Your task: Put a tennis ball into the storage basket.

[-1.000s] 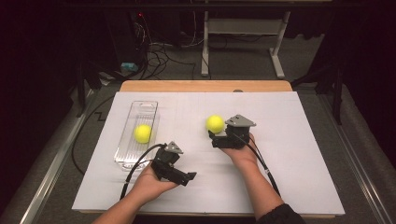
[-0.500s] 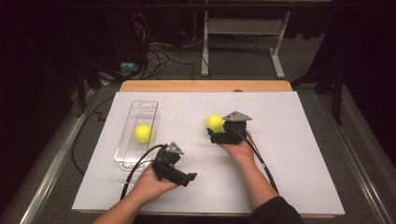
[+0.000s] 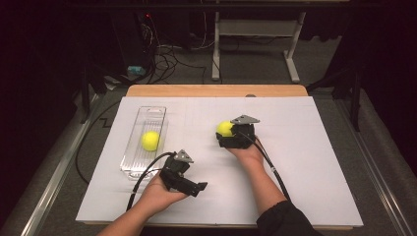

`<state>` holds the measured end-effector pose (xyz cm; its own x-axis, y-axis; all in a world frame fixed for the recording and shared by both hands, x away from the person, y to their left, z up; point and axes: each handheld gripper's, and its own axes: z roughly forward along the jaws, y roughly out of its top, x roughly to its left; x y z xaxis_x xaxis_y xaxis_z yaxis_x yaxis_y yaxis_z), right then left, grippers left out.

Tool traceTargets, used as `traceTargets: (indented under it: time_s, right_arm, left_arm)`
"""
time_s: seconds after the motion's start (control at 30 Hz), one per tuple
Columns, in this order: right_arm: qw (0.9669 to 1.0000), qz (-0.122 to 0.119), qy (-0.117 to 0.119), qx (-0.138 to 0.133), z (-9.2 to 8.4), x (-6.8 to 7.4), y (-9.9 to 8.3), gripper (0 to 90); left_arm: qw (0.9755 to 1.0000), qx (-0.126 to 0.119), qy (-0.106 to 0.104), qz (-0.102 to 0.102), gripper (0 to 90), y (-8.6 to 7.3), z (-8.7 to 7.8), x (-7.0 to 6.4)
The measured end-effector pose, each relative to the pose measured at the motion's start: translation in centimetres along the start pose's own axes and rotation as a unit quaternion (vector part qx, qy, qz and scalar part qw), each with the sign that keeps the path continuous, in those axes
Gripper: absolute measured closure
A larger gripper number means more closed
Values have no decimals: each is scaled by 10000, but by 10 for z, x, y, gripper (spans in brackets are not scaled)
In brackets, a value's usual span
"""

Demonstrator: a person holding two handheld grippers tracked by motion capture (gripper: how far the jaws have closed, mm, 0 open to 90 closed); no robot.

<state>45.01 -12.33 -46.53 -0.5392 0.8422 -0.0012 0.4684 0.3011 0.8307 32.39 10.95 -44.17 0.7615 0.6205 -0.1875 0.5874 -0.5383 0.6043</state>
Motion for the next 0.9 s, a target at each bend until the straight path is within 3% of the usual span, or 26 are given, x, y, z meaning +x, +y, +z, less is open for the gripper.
traceTargets:
  time_s: [0.47, 0.9]
  right_arm:
    - [9996, -28, -30, 284, 8, 1, 2, 247]
    - [9994, 33, -22, 333, 8, 0, 3, 262]
  left_arm:
    - [10000, -1, 4, 10, 5, 0, 0, -1]
    - [10000, 8, 10, 11, 7, 0, 0, -1]
